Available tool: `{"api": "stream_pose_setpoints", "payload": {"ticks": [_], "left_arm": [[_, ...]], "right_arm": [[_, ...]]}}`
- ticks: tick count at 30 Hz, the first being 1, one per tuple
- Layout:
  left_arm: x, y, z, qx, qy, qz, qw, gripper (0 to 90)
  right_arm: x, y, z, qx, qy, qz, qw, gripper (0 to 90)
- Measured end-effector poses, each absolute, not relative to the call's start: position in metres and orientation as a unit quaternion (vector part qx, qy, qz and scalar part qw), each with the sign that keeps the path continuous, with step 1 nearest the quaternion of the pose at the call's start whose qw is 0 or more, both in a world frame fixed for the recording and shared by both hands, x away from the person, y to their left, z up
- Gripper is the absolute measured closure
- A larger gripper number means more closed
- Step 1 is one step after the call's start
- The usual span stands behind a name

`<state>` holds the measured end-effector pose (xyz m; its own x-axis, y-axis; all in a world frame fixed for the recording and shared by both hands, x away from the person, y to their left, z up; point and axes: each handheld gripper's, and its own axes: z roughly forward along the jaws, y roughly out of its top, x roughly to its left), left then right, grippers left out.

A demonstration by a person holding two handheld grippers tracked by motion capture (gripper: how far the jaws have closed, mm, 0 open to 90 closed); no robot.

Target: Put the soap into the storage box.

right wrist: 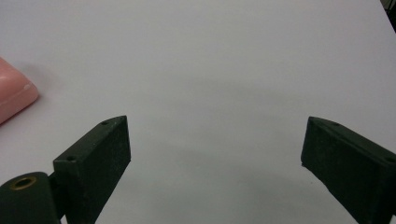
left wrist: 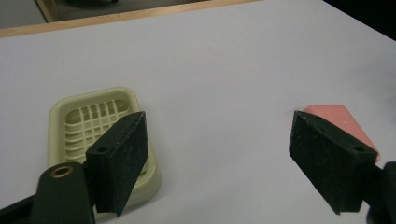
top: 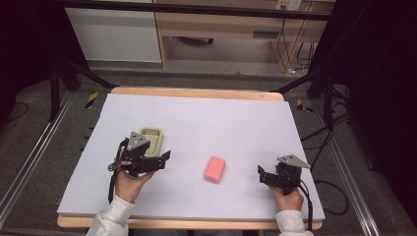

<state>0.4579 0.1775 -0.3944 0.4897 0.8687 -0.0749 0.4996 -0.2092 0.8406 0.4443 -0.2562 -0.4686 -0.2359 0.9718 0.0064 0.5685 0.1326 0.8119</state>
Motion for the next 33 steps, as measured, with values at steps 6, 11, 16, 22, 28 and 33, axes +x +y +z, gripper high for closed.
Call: {"api": "stream_pose_setpoints", "payload": {"ticks": [6, 11, 16, 22, 28, 33], "left_arm": [[0.460, 0.164, -0.391, 0.751, 0.450, 0.211, 0.436, 18.7], [0.461, 0.154, -0.390, 0.757, 0.441, 0.211, 0.433, 18.6], [0.462, 0.145, -0.390, 0.761, 0.437, 0.207, 0.433, 18.5], [0.464, 0.136, -0.390, 0.767, 0.432, 0.204, 0.428, 18.2], [0.466, 0.126, -0.391, 0.772, 0.427, 0.198, 0.427, 18.1], [0.467, 0.115, -0.392, 0.778, 0.421, 0.196, 0.424, 18.0]], "right_arm": [[0.444, -0.257, -0.468, 0.551, 0.698, 0.361, 0.282, 8.5], [0.444, -0.256, -0.468, 0.550, 0.698, 0.362, 0.281, 8.5], [0.444, -0.256, -0.468, 0.550, 0.699, 0.359, 0.283, 8.5], [0.444, -0.256, -0.468, 0.547, 0.702, 0.357, 0.284, 8.6], [0.444, -0.256, -0.468, 0.547, 0.702, 0.357, 0.285, 8.6], [0.444, -0.256, -0.468, 0.546, 0.702, 0.356, 0.286, 8.5]]}}
